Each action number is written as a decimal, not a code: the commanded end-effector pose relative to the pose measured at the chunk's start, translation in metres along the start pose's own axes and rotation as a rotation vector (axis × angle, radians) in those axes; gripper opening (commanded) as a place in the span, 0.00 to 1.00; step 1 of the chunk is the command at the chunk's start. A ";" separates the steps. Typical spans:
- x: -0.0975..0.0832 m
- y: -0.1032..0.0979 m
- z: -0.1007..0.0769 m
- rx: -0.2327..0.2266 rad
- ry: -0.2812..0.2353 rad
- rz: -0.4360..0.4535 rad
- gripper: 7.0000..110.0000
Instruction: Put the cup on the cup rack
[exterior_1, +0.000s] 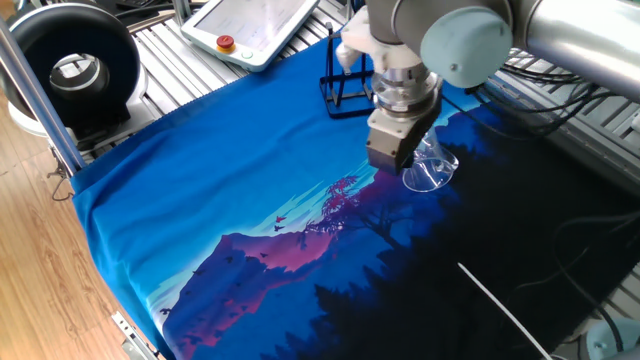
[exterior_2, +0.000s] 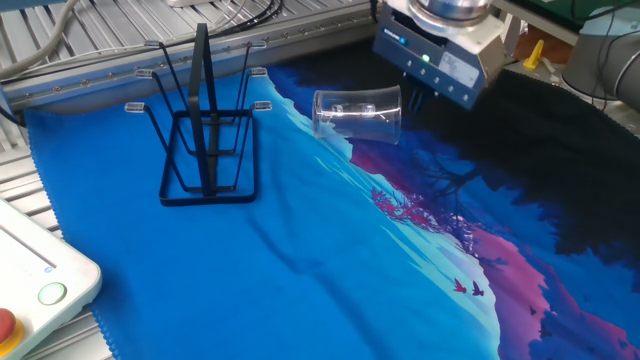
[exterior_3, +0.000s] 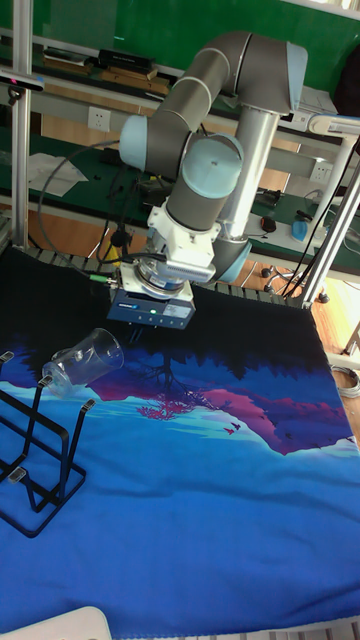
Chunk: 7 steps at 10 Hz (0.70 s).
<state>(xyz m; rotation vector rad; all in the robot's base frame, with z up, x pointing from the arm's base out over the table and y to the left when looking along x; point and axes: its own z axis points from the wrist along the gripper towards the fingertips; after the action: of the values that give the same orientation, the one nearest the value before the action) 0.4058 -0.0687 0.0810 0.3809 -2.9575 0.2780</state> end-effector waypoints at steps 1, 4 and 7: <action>0.023 -0.013 0.003 -0.015 0.037 -0.047 0.00; 0.035 -0.023 0.009 -0.004 0.052 -0.082 0.00; 0.019 -0.044 0.012 0.076 0.006 -0.096 0.00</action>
<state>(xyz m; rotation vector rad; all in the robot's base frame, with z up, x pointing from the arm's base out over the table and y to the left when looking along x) 0.3882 -0.1059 0.0803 0.4958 -2.8984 0.3264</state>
